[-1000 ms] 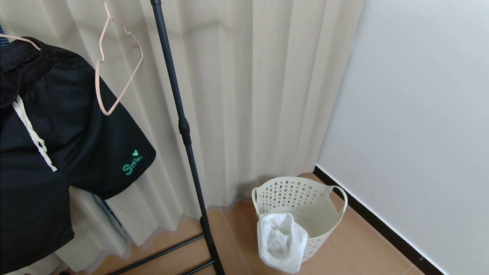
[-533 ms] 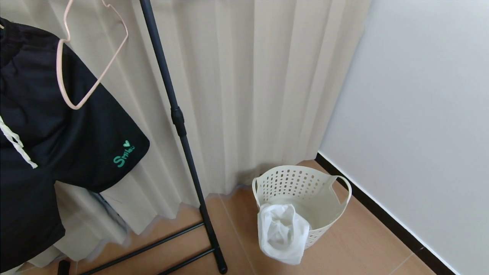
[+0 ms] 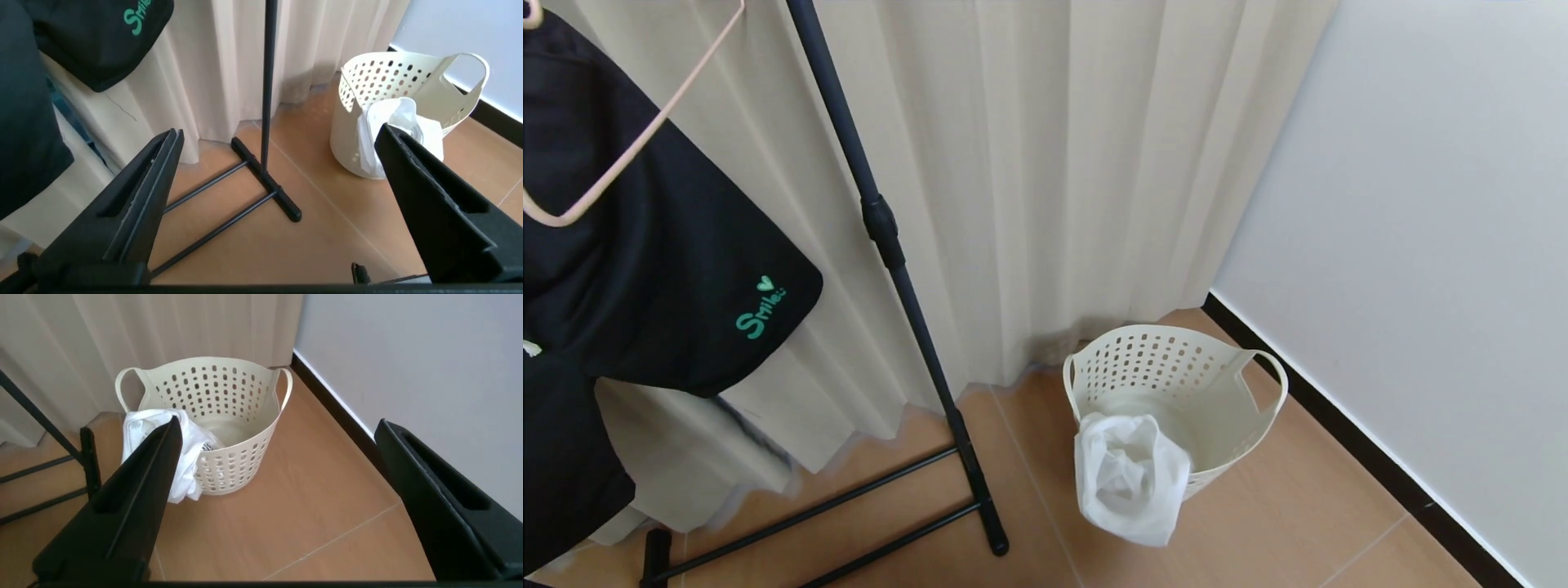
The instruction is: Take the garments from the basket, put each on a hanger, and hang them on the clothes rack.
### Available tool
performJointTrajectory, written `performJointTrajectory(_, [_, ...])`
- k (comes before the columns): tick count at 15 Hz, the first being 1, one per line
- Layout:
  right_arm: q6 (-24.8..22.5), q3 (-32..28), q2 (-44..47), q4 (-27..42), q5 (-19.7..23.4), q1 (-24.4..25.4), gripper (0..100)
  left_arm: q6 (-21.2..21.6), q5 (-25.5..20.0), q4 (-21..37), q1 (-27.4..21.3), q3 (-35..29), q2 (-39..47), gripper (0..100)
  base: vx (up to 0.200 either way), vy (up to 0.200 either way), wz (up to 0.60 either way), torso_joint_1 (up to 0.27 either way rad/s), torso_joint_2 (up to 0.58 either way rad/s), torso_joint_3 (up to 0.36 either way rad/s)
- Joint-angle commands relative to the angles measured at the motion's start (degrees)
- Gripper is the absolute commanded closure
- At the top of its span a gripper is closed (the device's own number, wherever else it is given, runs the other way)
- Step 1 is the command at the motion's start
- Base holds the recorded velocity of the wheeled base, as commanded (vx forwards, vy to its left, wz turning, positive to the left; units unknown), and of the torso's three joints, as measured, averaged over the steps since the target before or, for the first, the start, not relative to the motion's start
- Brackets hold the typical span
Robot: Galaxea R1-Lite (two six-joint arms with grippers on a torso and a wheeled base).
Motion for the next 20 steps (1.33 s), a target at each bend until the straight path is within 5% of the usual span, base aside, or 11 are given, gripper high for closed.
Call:
performJointTrajectory(1, [0.0, 0.0, 0.1, 0.0, -0.1, 0.0, 0, 0.0, 0.0, 0.1, -0.1, 0.0, 0.1, 0, 0.000, 0.000, 0.00, 0.002, 0.00, -0.198])
performJointTrajectory(17, [-1.5, -0.4, 0.9, 0.9, 1.6, 0.4, 0, 0.2, 0.8, -0.1, 0.0, 0.1, 0.1, 0, 0.000, 0.000, 0.00, 0.001, 0.00, -0.193])
performJointTrajectory(20, [-6.0, -0.4, 18.4, -0.7, 5.8, 2.3, 0, -0.8, 2.1, -0.1, 0.0, 0.1, 0.1, 0, 0.000, 0.000, 0.00, 0.001, 0.00, -0.022])
